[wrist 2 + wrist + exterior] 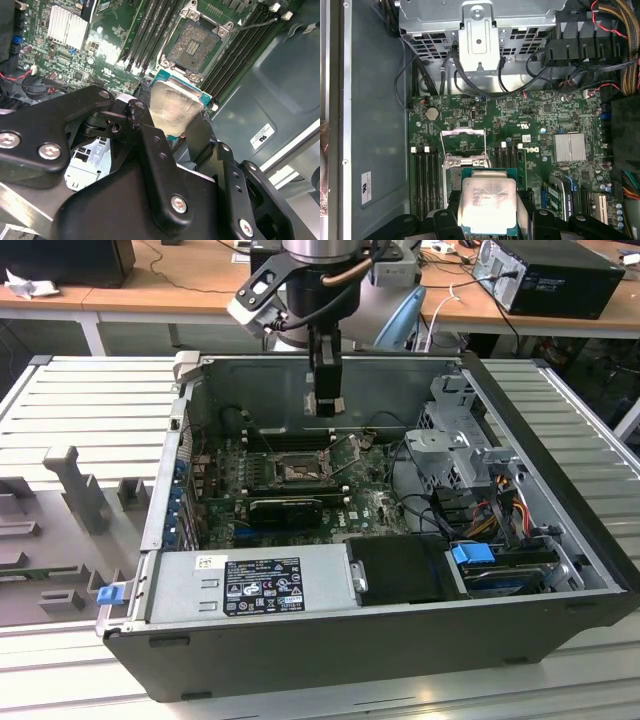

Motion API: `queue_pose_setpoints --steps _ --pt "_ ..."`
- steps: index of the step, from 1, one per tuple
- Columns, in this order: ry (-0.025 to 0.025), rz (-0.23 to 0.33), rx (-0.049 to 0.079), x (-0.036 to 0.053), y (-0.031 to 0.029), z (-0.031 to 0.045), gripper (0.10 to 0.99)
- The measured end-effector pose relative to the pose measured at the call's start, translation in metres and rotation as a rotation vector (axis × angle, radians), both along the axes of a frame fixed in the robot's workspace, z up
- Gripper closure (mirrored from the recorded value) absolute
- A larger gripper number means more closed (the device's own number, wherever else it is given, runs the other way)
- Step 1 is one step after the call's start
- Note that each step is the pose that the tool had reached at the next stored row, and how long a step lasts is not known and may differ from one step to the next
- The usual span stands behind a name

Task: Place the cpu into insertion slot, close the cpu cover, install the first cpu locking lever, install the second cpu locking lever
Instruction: 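Place the cpu into insertion slot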

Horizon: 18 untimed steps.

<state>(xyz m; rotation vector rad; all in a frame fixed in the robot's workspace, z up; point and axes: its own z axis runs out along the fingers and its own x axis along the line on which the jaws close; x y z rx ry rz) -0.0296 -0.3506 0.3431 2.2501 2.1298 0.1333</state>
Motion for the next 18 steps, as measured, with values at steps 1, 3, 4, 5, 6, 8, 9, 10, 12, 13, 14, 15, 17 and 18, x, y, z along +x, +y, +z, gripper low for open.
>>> queue_pose_setpoints --steps 1,3,4,5,6,8,9,10,12,13,14,15,17,18 --pt "-0.0001 0.000 0.003 -0.0001 0.0000 -0.0021 0.565" --pt "-0.0001 0.000 0.005 -0.0001 0.0000 -0.0038 0.565" --pt "0.0001 0.000 0.006 -0.0001 0.0000 -0.0050 0.565" --pt "0.0010 0.000 0.007 -0.0001 0.0000 -0.0061 0.565" --pt "0.0016 0.000 0.007 -0.0001 0.0000 -0.0073 0.565" --pt "0.0025 0.004 0.007 -0.0002 0.0000 -0.0106 0.565" --pt "0.0026 0.007 0.007 -0.0003 0.0001 -0.0119 0.565" --pt "0.0026 0.014 0.008 -0.0004 0.0001 -0.0142 0.565" --pt "0.0026 0.018 0.008 -0.0006 0.0001 -0.0172 0.565" --pt "0.0027 0.021 0.009 -0.0008 0.0001 -0.0190 0.565" --pt "0.0026 0.022 0.009 -0.0008 0.0001 -0.0205 0.565" --pt "0.0026 0.024 0.009 -0.0010 0.0001 -0.0226 0.565" --pt "0.0027 0.027 0.010 -0.0012 0.0001 -0.0257 0.565" --pt "0.0027 0.029 0.010 -0.0013 0.0001 -0.0270 0.565"
